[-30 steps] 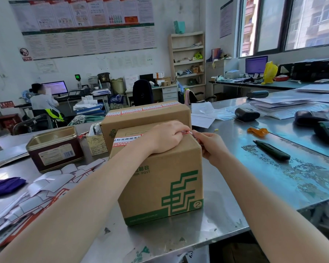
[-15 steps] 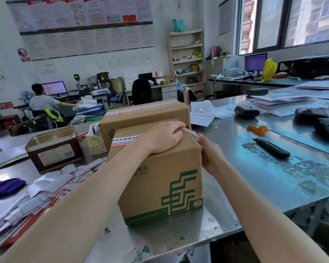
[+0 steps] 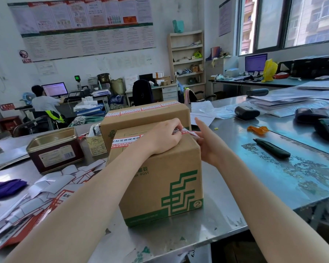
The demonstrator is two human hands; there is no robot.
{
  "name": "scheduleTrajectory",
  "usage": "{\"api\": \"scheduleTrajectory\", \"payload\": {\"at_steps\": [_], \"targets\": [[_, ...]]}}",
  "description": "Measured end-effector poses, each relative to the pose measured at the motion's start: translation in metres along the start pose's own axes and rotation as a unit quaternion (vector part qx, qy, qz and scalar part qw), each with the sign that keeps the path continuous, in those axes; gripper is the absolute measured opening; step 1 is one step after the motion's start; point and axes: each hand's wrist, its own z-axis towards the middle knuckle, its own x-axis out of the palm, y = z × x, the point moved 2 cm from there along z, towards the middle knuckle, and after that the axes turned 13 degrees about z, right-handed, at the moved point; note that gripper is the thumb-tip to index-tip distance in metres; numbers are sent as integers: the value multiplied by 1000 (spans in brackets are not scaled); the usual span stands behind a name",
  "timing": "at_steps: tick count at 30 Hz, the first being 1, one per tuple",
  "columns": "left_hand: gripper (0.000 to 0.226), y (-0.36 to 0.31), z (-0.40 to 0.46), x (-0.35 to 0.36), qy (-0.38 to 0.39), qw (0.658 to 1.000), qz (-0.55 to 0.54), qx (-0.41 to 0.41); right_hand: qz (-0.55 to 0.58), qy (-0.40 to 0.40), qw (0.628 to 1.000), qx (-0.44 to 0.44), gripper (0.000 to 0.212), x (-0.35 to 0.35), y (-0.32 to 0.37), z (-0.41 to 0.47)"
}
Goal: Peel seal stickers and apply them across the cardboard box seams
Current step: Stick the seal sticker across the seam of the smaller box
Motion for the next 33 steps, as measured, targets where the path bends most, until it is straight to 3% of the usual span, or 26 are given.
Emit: {"api": "scheduleTrajectory", "payload": {"at_steps": [8,14,24,33], "targets": [[21,1,1,0,-4,1000,-5,3,33,6,999,2,76,-2,-4,3],[19,1,2,2,-6,1000,-12,3,22,32,999,-10,50,-3,-4,0],[18,2,2,1,-10,1000,-19,5,30,18,999,-9,30,-4,-10,-9],[17,2,2,1,-5,1000,-20,6,15,11,1000,1,36,-3,-10,-13]]}}
